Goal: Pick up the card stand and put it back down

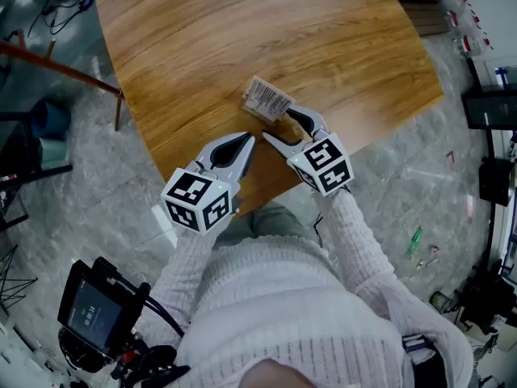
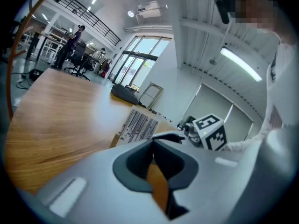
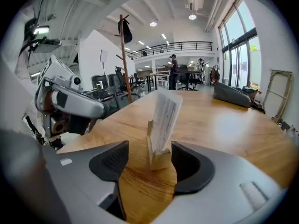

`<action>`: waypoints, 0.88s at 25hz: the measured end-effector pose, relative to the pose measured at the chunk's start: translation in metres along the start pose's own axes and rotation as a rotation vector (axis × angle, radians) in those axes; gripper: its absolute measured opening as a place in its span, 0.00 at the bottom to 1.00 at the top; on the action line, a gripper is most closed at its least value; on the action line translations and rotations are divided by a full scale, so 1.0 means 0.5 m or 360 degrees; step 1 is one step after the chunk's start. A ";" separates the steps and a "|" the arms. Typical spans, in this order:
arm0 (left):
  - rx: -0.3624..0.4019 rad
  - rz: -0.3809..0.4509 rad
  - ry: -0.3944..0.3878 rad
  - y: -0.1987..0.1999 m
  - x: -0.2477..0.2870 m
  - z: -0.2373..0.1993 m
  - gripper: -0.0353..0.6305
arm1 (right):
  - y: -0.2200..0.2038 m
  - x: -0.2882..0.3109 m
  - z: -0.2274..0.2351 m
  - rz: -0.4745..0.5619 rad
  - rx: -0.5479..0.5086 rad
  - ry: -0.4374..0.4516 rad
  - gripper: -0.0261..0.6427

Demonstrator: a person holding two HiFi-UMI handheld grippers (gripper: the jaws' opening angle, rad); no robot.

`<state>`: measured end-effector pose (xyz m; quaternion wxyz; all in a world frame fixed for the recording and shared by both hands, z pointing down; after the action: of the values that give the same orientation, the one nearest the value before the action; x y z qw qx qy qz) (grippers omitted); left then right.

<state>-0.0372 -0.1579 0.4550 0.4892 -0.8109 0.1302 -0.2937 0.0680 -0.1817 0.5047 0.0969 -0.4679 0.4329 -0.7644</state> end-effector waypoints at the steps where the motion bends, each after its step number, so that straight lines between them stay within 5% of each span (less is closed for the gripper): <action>1: 0.0026 0.0002 -0.0006 0.006 -0.002 0.011 0.06 | 0.005 -0.021 -0.005 0.0031 0.0002 -0.0003 0.47; 5: 0.0092 0.0003 -0.0030 0.023 -0.018 0.064 0.06 | 0.023 -0.109 -0.044 0.0145 0.0021 0.0027 0.43; 16: 0.0247 -0.0033 -0.0096 0.016 -0.006 0.085 0.06 | 0.058 -0.171 -0.092 0.0446 0.0086 0.0127 0.05; 22: 0.0267 -0.0079 -0.0096 -0.003 0.005 0.078 0.06 | 0.050 -0.171 -0.086 0.0506 0.0176 0.0161 0.04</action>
<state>-0.0118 -0.1303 0.4434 0.5516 -0.7786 0.0700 -0.2910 0.0739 -0.1249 0.4240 0.2203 -0.3485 0.4629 -0.7847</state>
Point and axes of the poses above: the fingertips, and each gripper's own axes: x forward along the fingers, z to its right, y out of its top, the point moved 4 cm from there along -x, backward along the fingers, and after that the axes turned 10 degrees about x, right-handed, at the moved point
